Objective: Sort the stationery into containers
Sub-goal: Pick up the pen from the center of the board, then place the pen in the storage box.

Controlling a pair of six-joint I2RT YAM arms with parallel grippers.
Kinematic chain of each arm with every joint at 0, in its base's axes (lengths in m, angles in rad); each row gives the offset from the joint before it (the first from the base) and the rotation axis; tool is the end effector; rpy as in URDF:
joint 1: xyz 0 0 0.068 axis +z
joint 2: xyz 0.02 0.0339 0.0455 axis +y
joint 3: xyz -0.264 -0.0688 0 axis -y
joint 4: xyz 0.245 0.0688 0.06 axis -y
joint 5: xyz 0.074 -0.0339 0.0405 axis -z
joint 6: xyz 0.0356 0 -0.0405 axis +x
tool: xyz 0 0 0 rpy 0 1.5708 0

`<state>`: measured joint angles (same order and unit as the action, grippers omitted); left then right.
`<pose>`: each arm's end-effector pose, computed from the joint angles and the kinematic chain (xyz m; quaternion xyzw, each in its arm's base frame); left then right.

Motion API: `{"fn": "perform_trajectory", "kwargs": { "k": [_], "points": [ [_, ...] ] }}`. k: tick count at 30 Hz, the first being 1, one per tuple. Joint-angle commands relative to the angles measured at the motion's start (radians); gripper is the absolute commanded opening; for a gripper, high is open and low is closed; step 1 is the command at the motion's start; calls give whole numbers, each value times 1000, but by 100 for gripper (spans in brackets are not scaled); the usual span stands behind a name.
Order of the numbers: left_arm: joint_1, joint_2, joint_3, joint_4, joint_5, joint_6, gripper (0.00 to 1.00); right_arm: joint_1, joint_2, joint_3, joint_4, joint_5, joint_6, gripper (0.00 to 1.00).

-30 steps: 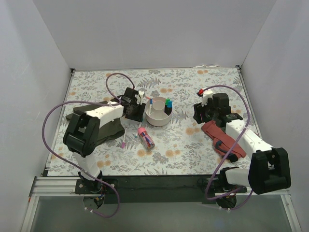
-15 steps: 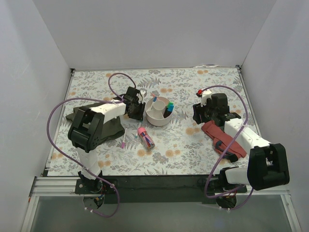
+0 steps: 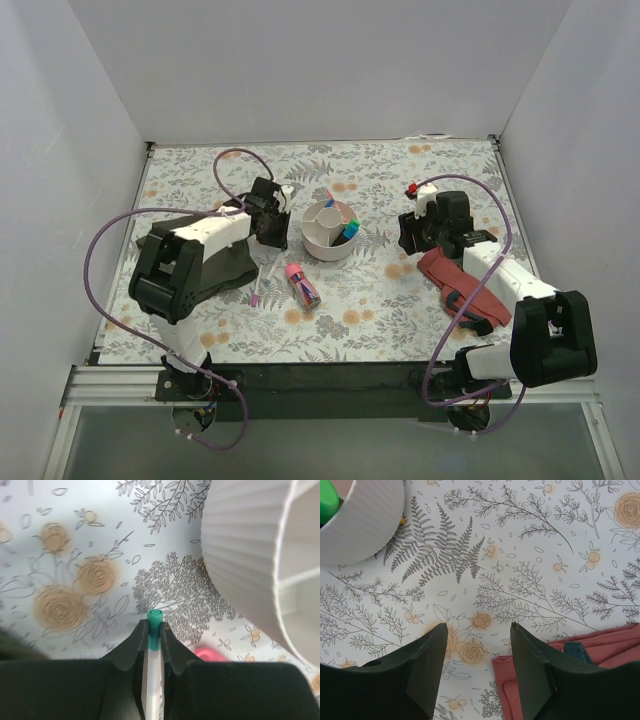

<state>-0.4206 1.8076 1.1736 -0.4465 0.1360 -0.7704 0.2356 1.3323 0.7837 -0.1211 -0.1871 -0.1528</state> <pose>0.3324 -0.1540 0.1769 -0.1522 0.9560 -0.1904 0.1635 0.2740 0.0726 0.2258 -0.2129 0.8716 0.1020 0.4297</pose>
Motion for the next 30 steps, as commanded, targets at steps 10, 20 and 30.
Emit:
{"fn": "perform_trajectory", "kwargs": {
  "k": [10,20,30],
  "points": [
    [13,-324,172,215,46,89,0,-7,-27,31,31,-9,1,62],
    [-21,-245,-77,949,295,36,0,-7,-39,32,20,8,-16,62],
    [-27,-79,1,1112,332,17,0,-7,-84,-26,17,20,-21,62]
  ]
}}
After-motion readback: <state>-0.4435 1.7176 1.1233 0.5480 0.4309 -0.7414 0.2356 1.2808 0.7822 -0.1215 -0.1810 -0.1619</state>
